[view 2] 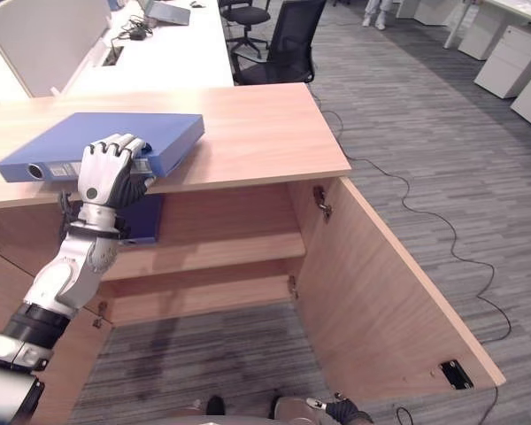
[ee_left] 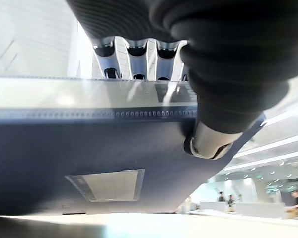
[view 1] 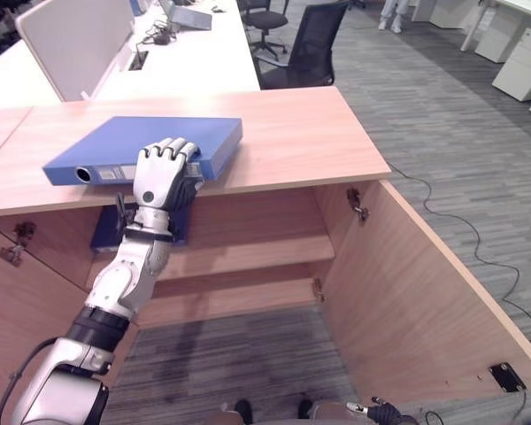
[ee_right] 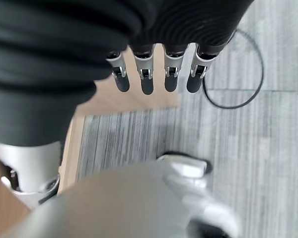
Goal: Put the empty folder in the office cabinet
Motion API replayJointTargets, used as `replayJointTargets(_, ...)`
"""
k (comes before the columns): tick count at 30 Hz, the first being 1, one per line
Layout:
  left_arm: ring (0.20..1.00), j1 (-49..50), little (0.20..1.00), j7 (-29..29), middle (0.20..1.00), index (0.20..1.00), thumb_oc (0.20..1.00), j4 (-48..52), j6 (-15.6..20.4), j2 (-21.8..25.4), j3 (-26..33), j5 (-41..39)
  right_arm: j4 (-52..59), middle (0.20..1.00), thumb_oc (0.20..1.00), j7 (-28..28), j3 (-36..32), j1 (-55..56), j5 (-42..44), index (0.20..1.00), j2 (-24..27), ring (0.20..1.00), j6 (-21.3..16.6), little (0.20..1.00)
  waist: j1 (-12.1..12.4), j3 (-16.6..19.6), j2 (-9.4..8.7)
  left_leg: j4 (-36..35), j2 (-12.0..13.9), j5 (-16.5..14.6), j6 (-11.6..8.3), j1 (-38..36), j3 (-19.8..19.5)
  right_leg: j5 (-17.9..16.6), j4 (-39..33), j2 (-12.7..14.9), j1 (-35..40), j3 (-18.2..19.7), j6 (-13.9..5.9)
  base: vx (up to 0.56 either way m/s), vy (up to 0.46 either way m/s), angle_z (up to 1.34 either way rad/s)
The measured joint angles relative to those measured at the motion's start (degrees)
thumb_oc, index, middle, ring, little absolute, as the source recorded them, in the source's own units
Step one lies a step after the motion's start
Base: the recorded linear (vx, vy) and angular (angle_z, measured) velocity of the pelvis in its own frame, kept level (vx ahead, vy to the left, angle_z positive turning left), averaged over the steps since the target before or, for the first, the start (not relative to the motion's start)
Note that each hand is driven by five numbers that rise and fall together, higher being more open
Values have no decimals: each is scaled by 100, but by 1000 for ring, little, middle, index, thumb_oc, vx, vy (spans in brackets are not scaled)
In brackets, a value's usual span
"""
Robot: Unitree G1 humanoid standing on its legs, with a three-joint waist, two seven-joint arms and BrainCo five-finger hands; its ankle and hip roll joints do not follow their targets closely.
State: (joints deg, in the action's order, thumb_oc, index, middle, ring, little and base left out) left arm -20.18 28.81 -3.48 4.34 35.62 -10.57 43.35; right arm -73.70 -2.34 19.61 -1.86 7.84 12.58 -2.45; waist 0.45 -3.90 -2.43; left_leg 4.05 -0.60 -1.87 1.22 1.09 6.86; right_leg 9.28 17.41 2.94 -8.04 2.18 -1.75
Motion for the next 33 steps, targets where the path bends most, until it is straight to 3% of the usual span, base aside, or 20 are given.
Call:
replayJointTargets(2,200,696,200,-301,200,200,200,858,373,-229,471,-854,357,1000,1000,98,11,24,71,1000,60,1000,12,1000,14,102,86,-341,3,148,25,-166,-72,-144,-393,-1,224,-109,-31,52,38,18)
replayJointTargets(5,200,1289,200,-764,200,200,200,1651,824,-198,797,-1806,1212,1000,1000,185,24,134,374,1000,118,1000,-85,1000,184,237,146,-619,-1,259,31,-283,-118,-257,-671,-4,366,-164,-62,20,47,8)
replayJointTargets(8,200,1778,200,-1121,200,200,200,2119,1059,-197,1135,-2729,2592,1000,1000,351,74,286,624,1000,268,1000,-107,1000,239,287,266,-746,-27,298,41,-387,-121,-332,-848,15,495,-171,-106,-4,63,1)
replayJointTargets(10,200,2215,200,-1527,200,200,200,2579,1250,-185,1510,-3765,4212,1000,1000,516,36,442,913,1000,678,1000,-218,1000,242,323,388,-824,-56,329,81,-431,-146,-432,-1030,48,618,-201,-154,8,63,8)
replayJointTargets(12,200,2251,200,-1688,200,200,200,2667,1352,-190,1565,-4250,4448,1000,1000,554,-142,442,1041,1000,739,1000,-367,1000,254,346,394,-831,-63,333,84,-455,-191,-445,-1103,65,681,-250,-158,11,79,16)
replayJointTargets(17,200,2268,200,-2121,200,200,200,2874,1431,-147,1782,-5690,5000,1000,1000,531,-890,536,1646,1000,845,1000,-481,1000,236,279,495,-912,-155,384,129,-533,-275,-390,-867,152,657,-321,-221,8,117,6)
replayJointTargets(20,200,2224,200,-2352,200,200,200,2880,1436,-146,1851,-6661,5772,1000,1000,509,-1255,820,2046,1000,929,1000,-605,1000,90,42,545,-862,-291,375,242,-668,-375,-107,436,340,232,-391,-351,-13,36,16)
replayJointTargets(22,200,2293,200,-2420,200,200,200,2884,1425,-167,1854,-7064,5863,1000,1000,488,-1283,822,2064,1000,927,1000,-708,1000,43,31,455,-864,-380,336,242,-690,-388,29,702,434,81,-398,-314,-10,-55,6)
replayJointTargets(25,200,2408,200,-2511,200,200,200,2855,1375,-149,1820,-7468,6092,1000,1000,384,-1376,791,2138,1000,957,1000,-848,1000,37,-69,284,-881,-387,440,194,-510,-426,89,168,363,117,-397,-273,15,-87,4)
replayJointTargets(27,200,2620,200,-2621,200,200,200,2815,1185,-162,1697,-7562,6319,1000,1000,306,-1564,803,2150,1000,986,1000,-884,1000,-2,-147,371,-882,-213,537,68,-418,-469,-184,-322,145,314,-403,-313,32,-87,2)
replayJointTargets(31,200,2790,200,-2781,200,200,200,2681,1155,-665,1812,-7728,6481,1000,1000,222,-2089,851,2252,1000,1011,1000,-1013,1000,4,-124,431,-908,-44,555,-7,-493,-582,-458,-993,-9,739,-538,-167,120,-115,11)
replayJointTargets(33,200,2793,200,-2785,200,200,200,2681,1156,-675,1834,-7890,6510,1000,1000,234,-2163,844,2259,1000,1057,1000,-1023,1000,43,-104,415,-912,0,554,-37,-510,-616,-501,-1114,-62,825,-573,-138,70,-74,10)
